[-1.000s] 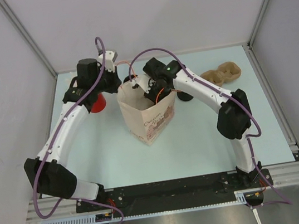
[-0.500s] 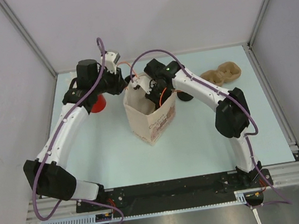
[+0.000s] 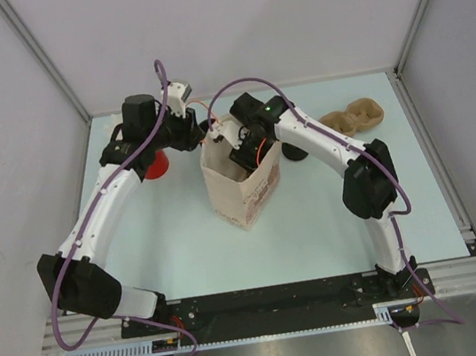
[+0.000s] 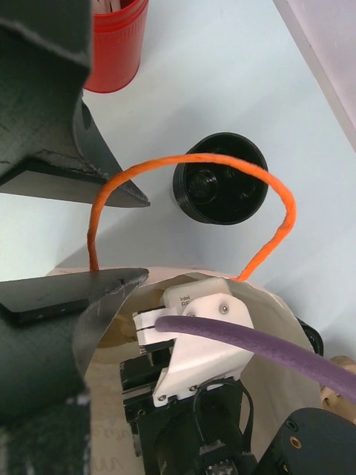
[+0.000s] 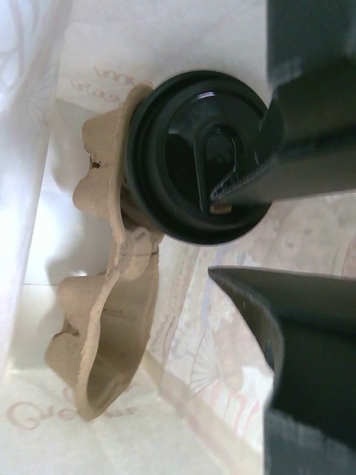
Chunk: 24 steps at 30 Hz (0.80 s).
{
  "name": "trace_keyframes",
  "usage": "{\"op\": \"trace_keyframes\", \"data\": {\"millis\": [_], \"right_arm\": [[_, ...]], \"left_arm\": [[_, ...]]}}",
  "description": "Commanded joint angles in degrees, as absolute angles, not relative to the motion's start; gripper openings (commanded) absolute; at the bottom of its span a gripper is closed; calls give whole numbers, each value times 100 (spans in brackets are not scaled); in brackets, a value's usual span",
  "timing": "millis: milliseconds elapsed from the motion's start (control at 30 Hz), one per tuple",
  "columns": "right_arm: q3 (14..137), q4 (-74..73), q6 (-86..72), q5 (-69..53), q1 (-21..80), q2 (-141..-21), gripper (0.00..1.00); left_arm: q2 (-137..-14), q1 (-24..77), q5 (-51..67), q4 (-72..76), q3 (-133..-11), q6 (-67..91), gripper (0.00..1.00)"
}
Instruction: Pack the takeout coffee
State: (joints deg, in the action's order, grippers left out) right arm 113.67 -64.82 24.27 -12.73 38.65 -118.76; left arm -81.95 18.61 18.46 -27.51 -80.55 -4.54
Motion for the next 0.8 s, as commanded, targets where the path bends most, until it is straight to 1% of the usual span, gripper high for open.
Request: {"op": "trace_keyframes", "data": {"millis": [0, 133, 233, 267, 300, 367, 400, 500, 533, 567, 600, 633, 767], "right_arm": [[11654, -6548, 2461, -1125, 3779, -11742, 48], [11742, -6451, 2417, -1169, 3797, -11611, 55], [11725, -6390, 2408, -1213, 3832, -11523, 64], [11725, -6372, 2408, -1222, 3841, -11514, 69], [11725, -6355, 2400, -1230, 3850, -11488, 71], [11707, -6337, 2382, -1248, 3885, -11470, 79], [11707, -6302, 2373, -1257, 3885, -11452, 80], [11707, -6197, 2329, -1292, 3902, -11382, 88], [11698, -6179, 2312, -1318, 3911, -11330, 89], [11707, -6118, 2303, -1318, 3911, -11303, 94], [11707, -6100, 2294, -1336, 3911, -11277, 95], [11698, -6074, 2277, -1345, 3920, -11224, 100], [11716, -5959, 2224, -1327, 3929, -11145, 100]], "left_arm": [[-7998, 1925, 1986, -2769, -8016, -510, 44], [-8016, 1934, 1986, -2769, -8016, -510, 45], [-8016, 1934, 1986, -2769, -8016, -510, 45], [-8016, 1934, 1986, -2777, -8024, -518, 46], [-8016, 1942, 1986, -2769, -8024, -510, 46], [-8016, 1942, 1986, -2777, -8033, -519, 47], [-8016, 1942, 1986, -2777, -8033, -519, 47], [-8024, 1951, 1986, -2786, -8042, -510, 48], [-8024, 1951, 1986, -2786, -8033, -518, 48], [-8033, 1951, 1986, -2777, -8033, -519, 49], [-8033, 1951, 1995, -2786, -8033, -510, 49], [-8033, 1951, 1986, -2786, -8042, -510, 49], [-8042, 1960, 1978, -2786, -8059, -519, 49]]}}
